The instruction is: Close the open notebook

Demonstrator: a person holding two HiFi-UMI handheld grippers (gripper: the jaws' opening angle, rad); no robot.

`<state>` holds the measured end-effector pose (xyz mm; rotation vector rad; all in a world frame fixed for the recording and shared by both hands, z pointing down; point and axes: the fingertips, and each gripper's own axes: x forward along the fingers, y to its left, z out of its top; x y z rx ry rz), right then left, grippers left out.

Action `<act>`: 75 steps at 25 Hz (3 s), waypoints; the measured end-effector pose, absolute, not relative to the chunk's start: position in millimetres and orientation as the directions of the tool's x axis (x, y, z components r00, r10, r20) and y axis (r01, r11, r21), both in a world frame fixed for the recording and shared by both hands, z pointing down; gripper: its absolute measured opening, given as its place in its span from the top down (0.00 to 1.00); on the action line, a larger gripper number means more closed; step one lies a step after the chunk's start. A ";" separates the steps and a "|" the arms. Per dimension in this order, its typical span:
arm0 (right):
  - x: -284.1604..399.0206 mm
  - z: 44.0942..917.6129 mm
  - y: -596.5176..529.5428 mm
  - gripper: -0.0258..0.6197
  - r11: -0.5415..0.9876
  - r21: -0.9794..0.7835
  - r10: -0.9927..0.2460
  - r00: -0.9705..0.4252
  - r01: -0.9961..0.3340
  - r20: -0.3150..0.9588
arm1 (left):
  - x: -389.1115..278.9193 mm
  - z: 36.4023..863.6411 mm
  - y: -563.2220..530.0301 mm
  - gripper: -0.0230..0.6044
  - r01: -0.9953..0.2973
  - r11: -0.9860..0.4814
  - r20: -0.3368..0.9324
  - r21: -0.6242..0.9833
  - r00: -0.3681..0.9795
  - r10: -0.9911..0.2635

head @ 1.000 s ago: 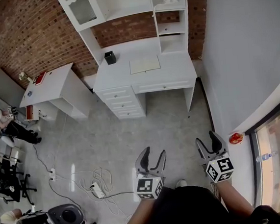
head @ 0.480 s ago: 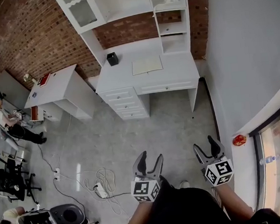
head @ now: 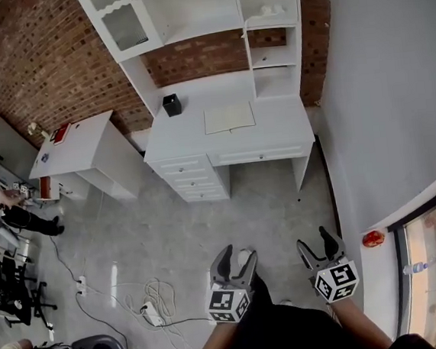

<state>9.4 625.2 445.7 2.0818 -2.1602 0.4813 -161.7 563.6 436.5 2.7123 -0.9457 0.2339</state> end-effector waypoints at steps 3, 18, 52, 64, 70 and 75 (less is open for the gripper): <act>13.0 446.7 586.9 0.50 0.018 -0.139 -0.952 -0.059 -0.990 0.300 | -153.9 438.3 522.1 0.55 -0.622 -0.759 0.228 0.193 0.781 -0.582; 14.5 421.2 374.4 0.50 -0.004 -0.148 -0.942 -0.046 -0.989 0.331 | -140.6 422.2 314.0 0.55 -0.572 -0.785 0.221 0.238 0.819 -0.530; -0.8 467.5 114.8 0.52 0.141 -0.197 -0.903 -0.208 -0.970 0.377 | -167.3 458.2 95.8 0.55 -0.690 -0.682 0.263 0.240 0.723 -0.639; 66.5 490.1 -0.9 0.52 0.264 -0.222 -0.847 -0.336 -0.939 0.413 | -109.8 493.1 -11.9 0.56 -0.786 -0.569 0.340 0.243 0.618 -0.709; 89.3 505.3 -42.6 0.52 0.348 -0.211 -0.798 -0.406 -0.914 0.444 | -104.3 518.9 -53.3 0.56 -0.868 -0.446 0.430 0.218 0.495 -0.755; 107.7 521.4 -74.7 0.52 0.411 -0.193 -0.762 -0.452 -0.891 0.464 | -87.6 550.1 -73.9 0.56 -0.882 -0.395 0.494 0.255 0.471 -0.731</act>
